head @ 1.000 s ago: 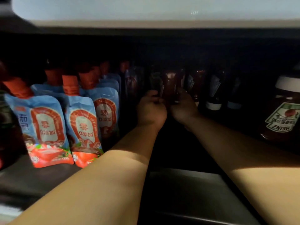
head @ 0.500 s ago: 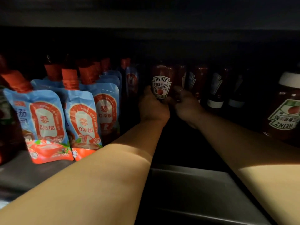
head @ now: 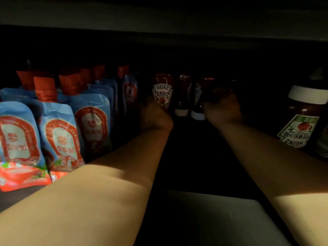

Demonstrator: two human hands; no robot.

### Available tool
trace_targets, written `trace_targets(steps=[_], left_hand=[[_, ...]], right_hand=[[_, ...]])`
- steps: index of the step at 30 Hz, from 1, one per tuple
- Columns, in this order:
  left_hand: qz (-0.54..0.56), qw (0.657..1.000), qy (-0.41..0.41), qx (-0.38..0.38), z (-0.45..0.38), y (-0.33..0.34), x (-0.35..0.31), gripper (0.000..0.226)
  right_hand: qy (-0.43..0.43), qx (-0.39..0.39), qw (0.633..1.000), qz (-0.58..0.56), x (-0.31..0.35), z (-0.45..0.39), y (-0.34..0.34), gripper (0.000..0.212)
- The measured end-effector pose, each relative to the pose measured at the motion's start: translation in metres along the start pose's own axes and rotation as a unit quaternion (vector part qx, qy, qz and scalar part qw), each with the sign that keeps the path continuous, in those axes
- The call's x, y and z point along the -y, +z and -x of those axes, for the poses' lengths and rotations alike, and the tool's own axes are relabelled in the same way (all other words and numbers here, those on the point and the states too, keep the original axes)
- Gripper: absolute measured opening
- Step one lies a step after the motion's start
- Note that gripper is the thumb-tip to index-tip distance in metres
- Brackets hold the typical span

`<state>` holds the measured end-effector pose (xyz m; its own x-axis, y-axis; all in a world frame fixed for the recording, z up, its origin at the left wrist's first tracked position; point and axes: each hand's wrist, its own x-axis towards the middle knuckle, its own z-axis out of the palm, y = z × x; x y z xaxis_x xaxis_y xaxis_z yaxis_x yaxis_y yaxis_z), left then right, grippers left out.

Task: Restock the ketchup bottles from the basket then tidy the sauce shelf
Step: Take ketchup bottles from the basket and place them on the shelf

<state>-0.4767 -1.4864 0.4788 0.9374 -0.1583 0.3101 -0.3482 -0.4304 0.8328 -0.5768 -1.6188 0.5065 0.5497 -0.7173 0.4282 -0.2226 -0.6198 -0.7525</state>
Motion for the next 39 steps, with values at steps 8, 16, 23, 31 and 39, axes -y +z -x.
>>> trace_targets(steps=[8, 16, 23, 31, 39], left_hand=[[0.053, 0.999, 0.011, -0.001, -0.009, 0.005, 0.004, 0.088], [0.042, 0.999, 0.021, -0.012, -0.009, 0.007, 0.004, 0.077], [0.041, 0.999, 0.018, -0.012, -0.009, 0.007, 0.004, 0.075], [0.051, 0.998, 0.015, -0.017, -0.009, 0.006, 0.004, 0.066], [0.051, 0.998, 0.028, -0.037, -0.002, 0.000, 0.000, 0.079]], right_hand=[[-0.114, -0.024, 0.964, 0.237, 0.038, -0.020, -0.018, 0.086], [-0.107, 0.038, 0.970, 0.215, 0.043, -0.031, -0.019, 0.068], [-0.092, 0.111, 0.968, 0.206, 0.064, -0.048, -0.032, 0.065], [-0.137, 0.124, 0.944, 0.274, 0.062, -0.046, -0.040, 0.051], [-0.201, 0.053, 0.909, 0.362, 0.061, -0.040, -0.020, 0.083]])
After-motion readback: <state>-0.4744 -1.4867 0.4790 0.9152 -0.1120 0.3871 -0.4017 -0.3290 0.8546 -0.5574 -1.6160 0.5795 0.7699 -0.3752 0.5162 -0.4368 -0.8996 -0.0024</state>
